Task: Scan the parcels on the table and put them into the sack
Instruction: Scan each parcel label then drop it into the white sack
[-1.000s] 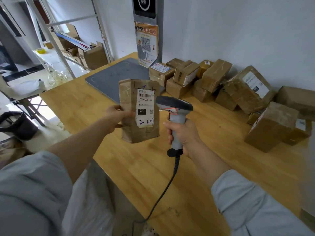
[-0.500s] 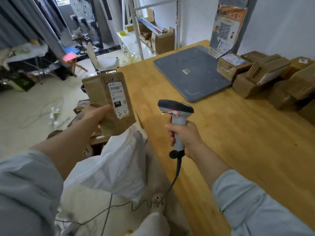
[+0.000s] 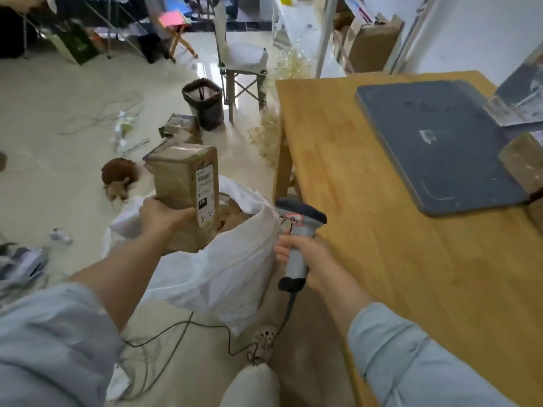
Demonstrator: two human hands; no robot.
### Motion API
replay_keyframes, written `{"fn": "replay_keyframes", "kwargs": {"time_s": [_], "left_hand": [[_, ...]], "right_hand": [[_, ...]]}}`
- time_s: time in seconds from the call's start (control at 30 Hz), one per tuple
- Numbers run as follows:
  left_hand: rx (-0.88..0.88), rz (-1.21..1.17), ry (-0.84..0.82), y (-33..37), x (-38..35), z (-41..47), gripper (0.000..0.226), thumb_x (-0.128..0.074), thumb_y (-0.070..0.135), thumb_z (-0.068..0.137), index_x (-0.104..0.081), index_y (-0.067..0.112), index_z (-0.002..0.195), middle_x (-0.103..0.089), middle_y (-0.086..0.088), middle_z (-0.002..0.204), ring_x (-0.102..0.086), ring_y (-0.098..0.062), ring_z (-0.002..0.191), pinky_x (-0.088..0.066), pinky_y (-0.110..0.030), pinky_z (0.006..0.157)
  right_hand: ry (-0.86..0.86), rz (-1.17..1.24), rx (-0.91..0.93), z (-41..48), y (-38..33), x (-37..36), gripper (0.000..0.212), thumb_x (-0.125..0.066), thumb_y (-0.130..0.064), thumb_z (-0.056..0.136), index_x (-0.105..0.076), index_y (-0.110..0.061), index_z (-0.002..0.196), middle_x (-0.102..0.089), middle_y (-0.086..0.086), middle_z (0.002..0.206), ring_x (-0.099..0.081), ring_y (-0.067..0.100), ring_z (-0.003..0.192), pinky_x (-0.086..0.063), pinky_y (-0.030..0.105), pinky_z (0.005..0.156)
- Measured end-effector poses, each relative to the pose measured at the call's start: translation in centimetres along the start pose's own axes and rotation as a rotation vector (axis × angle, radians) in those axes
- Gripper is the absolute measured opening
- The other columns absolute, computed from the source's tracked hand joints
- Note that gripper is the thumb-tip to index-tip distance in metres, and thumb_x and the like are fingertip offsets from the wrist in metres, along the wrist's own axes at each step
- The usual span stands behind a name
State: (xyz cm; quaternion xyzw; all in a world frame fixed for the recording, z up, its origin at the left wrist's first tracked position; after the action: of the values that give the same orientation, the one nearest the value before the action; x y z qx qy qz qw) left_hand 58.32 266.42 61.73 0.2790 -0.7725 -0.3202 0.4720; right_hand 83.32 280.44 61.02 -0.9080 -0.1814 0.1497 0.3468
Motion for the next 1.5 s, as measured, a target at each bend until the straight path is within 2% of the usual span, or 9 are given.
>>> {"fn": "replay_keyframes", "kwargs": {"time_s": [0.1, 0.23, 0.4, 0.5, 0.63, 0.93, 1.1, 1.3, 1.5], "left_hand": [[0.065, -0.014, -0.041, -2.2, -1.1, 4.2, 0.090, -0.087, 0.053, 0.033, -0.061, 0.019, 0.113, -0.070, -0.001, 0.103, -0.068, -0.023, 0.091, -0.058, -0.044, 0.079], [0.045, 0.043, -0.041, -6.8, -3.1, 10.3, 0.092, -0.087, 0.058, 0.029, -0.060, 0.027, 0.111, -0.070, 0.008, 0.104, -0.068, -0.014, 0.092, -0.059, -0.039, 0.078], [0.057, 0.036, -0.074, -6.6, -4.0, 10.9, 0.077, -0.089, 0.022, 0.052, -0.060, 0.010, 0.123, -0.066, 0.001, 0.113, -0.063, -0.014, 0.099, -0.053, -0.029, 0.082], [0.103, 0.020, -0.122, -8.1, -4.3, 11.9, 0.093, -0.090, 0.031, 0.041, -0.056, 0.013, 0.126, -0.066, 0.000, 0.119, -0.064, -0.017, 0.104, -0.056, -0.038, 0.087], [0.131, 0.016, -0.121, -8.5, -3.8, 12.0, 0.087, -0.090, 0.024, 0.045, -0.056, 0.011, 0.124, -0.064, 0.000, 0.118, -0.063, -0.019, 0.105, -0.055, -0.041, 0.089], [0.071, 0.067, -0.116, -6.7, -3.4, 11.9, 0.080, -0.086, 0.040, 0.034, -0.058, 0.023, 0.108, -0.067, 0.000, 0.113, -0.064, -0.019, 0.100, -0.057, -0.042, 0.084], [0.057, 0.082, -0.090, -7.2, -3.2, 12.2, 0.074, -0.090, 0.028, 0.048, -0.059, 0.017, 0.114, -0.065, 0.001, 0.115, -0.062, -0.019, 0.104, -0.055, -0.041, 0.089], [0.049, 0.266, -0.126, -6.3, -2.9, 11.8, 0.092, -0.085, 0.053, 0.034, -0.059, 0.020, 0.117, -0.065, 0.002, 0.115, -0.062, -0.020, 0.103, -0.056, -0.042, 0.085], [-0.127, 0.695, -0.478, -4.4, -4.5, 10.5, 0.067, -0.085, 0.038, 0.058, -0.054, 0.020, 0.113, -0.058, 0.002, 0.106, -0.053, -0.016, 0.095, -0.044, -0.029, 0.075]], "right_hand": [[0.019, -0.026, -0.097, 5.1, 1.6, -2.6, 0.044, -0.079, -0.014, 0.070, -0.063, -0.005, 0.110, -0.067, 0.012, 0.091, -0.064, 0.026, 0.078, -0.054, 0.037, 0.066], [0.057, 0.045, -0.215, 10.0, 3.4, -4.5, 0.028, -0.075, -0.013, 0.075, -0.065, -0.012, 0.101, -0.068, 0.012, 0.091, -0.064, 0.031, 0.083, -0.055, 0.042, 0.073], [0.062, 0.160, -0.294, 13.1, 5.4, -5.6, 0.022, -0.069, -0.010, 0.080, -0.063, -0.013, 0.101, -0.069, 0.010, 0.086, -0.065, 0.031, 0.079, -0.054, 0.043, 0.069], [0.074, 0.188, -0.325, 14.0, 6.0, -6.0, 0.015, -0.067, -0.010, 0.082, -0.061, -0.014, 0.096, -0.067, 0.010, 0.083, -0.064, 0.030, 0.077, -0.054, 0.046, 0.071], [0.092, 0.139, -0.322, 13.9, 6.3, -6.6, 0.037, -0.074, -0.011, 0.073, -0.062, -0.013, 0.108, -0.068, 0.014, 0.100, -0.064, 0.035, 0.093, -0.050, 0.058, 0.089], [0.032, 0.189, -0.363, 13.8, 6.5, -7.2, 0.029, -0.069, -0.010, 0.079, -0.063, -0.013, 0.108, -0.068, 0.015, 0.105, -0.063, 0.035, 0.094, -0.050, 0.053, 0.090], [0.092, 0.165, -0.304, 14.0, 7.2, -6.9, 0.038, -0.073, -0.012, 0.079, -0.058, -0.017, 0.113, -0.065, 0.012, 0.111, -0.062, 0.034, 0.098, -0.050, 0.057, 0.091], [0.261, 0.153, -0.152, 11.2, 4.6, -3.7, 0.039, -0.077, -0.011, 0.075, -0.057, -0.012, 0.109, -0.064, 0.006, 0.099, -0.062, 0.024, 0.085, -0.051, 0.035, 0.061], [0.227, 0.101, 0.023, 10.6, -1.2, -3.3, 0.045, -0.082, -0.018, 0.070, -0.063, -0.012, 0.111, -0.069, 0.009, 0.108, -0.067, 0.029, 0.096, -0.055, 0.037, 0.070]]}}
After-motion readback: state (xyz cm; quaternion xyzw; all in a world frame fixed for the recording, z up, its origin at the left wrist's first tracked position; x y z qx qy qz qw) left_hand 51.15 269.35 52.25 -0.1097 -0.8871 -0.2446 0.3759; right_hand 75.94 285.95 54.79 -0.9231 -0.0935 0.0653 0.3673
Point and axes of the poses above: each hand's wrist, its own z-axis towards the middle knuckle, its own x-axis out of the back of the hand, y = z × x, the point moved 3 cm from there along z, towards the middle knuckle
